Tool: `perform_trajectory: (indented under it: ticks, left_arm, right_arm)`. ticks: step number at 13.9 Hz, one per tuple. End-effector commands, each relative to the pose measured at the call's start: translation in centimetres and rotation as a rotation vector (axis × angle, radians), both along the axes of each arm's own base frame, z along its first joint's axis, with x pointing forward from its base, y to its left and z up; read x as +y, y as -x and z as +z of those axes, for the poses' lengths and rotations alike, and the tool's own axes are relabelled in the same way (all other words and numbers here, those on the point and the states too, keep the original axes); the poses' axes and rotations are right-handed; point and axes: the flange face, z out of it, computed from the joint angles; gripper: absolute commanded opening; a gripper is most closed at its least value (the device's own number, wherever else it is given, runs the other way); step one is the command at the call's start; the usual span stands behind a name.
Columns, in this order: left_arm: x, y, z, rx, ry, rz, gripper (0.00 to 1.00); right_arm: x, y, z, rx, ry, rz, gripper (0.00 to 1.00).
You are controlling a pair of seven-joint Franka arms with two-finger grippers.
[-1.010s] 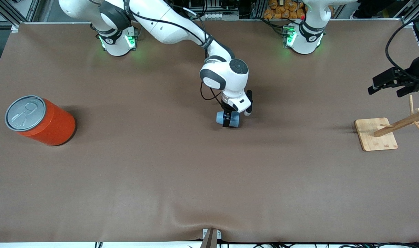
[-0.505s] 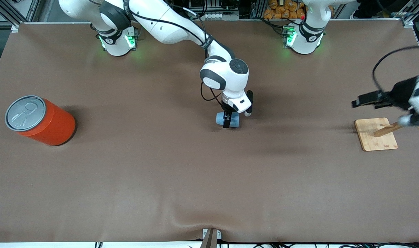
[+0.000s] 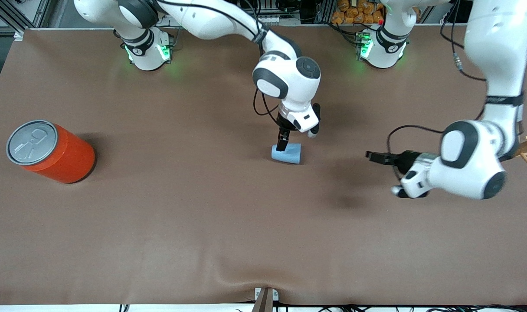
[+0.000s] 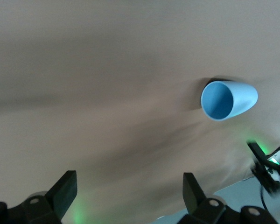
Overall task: Flip cup
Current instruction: 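Hold the cup at the middle while the left gripper approaches, then set the cup down, open the right gripper while the left gripper reaches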
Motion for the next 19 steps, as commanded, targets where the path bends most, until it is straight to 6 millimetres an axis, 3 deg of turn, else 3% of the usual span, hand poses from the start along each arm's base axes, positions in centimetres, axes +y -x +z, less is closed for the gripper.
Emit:
perform_trajectory:
  ticks: [1,3,7,8,9,11,13,14,16,18,19]
  left_arm:
    - [-2.9,-0.2,-1.4,0.024,0.058,0.013,1.0]
    - [-5.0,0.1,-2.8,0.07,0.124,0.053,1.0]
    - [-9.9,0.4,-4.8,0.115,0.212,0.171,1.0]
    - [-11.0,0.3,-5.4,0.108,0.215,0.21,1.0]
    - [-13.1,0.3,-6.0,0.107,0.226,0.255,1.0]
    - [-16.1,0.8,-7.4,0.089,0.232,0.303,1.0]
    - [-18.7,1.9,-9.5,0.083,0.237,0.359,1.0]
    - [-19.7,2.9,-10.5,0.081,0.23,0.381,1.0]
    - [-19.5,4.1,-12.3,0.089,0.211,0.386,1.0]
    - [-20.0,5.4,-13.2,0.111,0.196,0.372,1.0]
    - [-20.4,5.7,-13.3,0.115,0.194,0.367,1.0]
  right_arm:
    - [-3.5,-3.6,5.3,0.032,-0.075,-0.119,1.0]
    - [-9.5,-9.4,10.4,0.004,-0.142,-0.235,1.0]
    - [-20.7,-15.6,17.3,0.034,-0.194,-0.441,1.0]
    - [-25.7,-18.6,17.5,0.05,-0.222,-0.529,1.0]
    - [-29.5,-20.3,18.0,0.061,-0.232,-0.581,1.0]
    - [-34.9,-22.3,19.3,0.035,-0.237,-0.617,1.0]
    - [-42.6,-25.0,20.9,0.007,-0.276,-0.724,1.0]
    - [-45.2,-25.3,22.2,0.002,-0.303,-0.741,1.0]
    - [-50.3,-25.5,24.0,0.006,-0.336,-0.782,1.0]
    - [-52.8,-23.7,27.4,0.007,-0.332,-0.889,1.0]
    - [-54.3,-22.7,28.4,0.045,-0.343,-1.038,1.0]
